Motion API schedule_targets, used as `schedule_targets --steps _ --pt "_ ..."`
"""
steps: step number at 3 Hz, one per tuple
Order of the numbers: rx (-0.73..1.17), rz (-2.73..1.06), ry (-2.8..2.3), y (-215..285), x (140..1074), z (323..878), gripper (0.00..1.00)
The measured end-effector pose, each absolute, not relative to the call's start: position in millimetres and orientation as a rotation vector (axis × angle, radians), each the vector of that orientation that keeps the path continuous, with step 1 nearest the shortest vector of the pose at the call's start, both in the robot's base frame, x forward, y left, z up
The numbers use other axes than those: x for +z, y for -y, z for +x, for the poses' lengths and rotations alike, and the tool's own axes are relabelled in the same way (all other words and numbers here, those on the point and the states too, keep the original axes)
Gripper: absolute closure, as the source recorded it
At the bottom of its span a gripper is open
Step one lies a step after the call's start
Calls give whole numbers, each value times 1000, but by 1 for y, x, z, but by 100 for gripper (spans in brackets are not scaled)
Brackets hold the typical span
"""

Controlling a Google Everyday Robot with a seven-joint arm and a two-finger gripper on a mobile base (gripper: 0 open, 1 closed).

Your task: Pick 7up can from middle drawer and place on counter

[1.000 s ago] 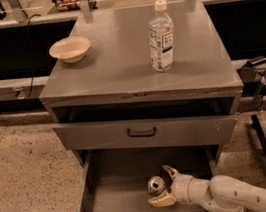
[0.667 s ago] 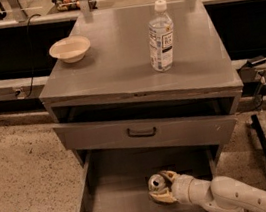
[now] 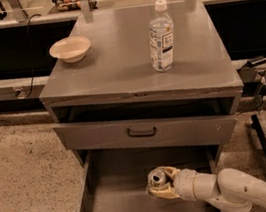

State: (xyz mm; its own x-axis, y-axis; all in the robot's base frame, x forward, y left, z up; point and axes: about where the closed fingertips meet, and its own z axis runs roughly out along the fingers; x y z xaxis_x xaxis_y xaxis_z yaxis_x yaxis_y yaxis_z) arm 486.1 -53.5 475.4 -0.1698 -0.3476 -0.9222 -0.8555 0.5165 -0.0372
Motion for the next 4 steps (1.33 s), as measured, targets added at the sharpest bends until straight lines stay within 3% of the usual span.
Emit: schedule_targets --steps 1,4 --pt "721 -1109 -1635 44 555 458 100" --pt "820 -1265 -1477 53 710 403 100"
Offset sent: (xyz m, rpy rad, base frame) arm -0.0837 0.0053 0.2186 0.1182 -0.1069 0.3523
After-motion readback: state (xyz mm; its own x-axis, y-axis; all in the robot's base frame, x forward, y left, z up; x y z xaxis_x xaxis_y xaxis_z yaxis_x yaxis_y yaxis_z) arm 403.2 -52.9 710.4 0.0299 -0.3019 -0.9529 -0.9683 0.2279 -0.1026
